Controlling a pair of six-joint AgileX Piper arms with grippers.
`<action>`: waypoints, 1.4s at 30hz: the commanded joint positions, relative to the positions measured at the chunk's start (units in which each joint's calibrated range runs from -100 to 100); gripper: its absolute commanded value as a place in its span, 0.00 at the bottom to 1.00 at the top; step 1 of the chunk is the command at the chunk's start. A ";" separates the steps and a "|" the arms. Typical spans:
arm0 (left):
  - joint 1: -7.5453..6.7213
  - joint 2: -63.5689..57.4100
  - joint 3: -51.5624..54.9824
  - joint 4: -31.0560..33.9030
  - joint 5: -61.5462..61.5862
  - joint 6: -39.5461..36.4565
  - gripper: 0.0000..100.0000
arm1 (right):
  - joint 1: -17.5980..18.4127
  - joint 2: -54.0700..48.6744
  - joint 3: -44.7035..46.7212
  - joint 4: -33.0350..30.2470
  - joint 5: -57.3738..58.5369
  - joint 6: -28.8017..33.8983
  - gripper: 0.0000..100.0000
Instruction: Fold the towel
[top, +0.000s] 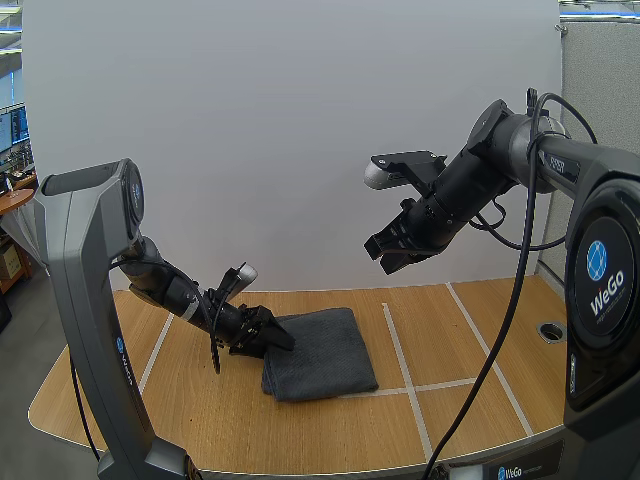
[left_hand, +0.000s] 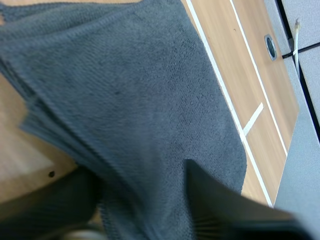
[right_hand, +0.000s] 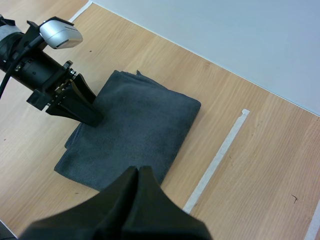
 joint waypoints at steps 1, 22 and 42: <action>-0.58 0.26 -0.14 -1.99 0.66 0.80 0.15 | -0.31 -0.99 0.09 0.02 1.04 0.21 0.00; 6.91 -1.35 -6.39 6.36 0.66 -1.00 0.00 | -0.31 -0.99 0.09 0.13 1.04 0.50 0.00; 17.00 -1.35 -25.60 24.05 0.66 -4.17 0.00 | -0.31 -0.99 0.09 0.14 1.04 0.50 0.00</action>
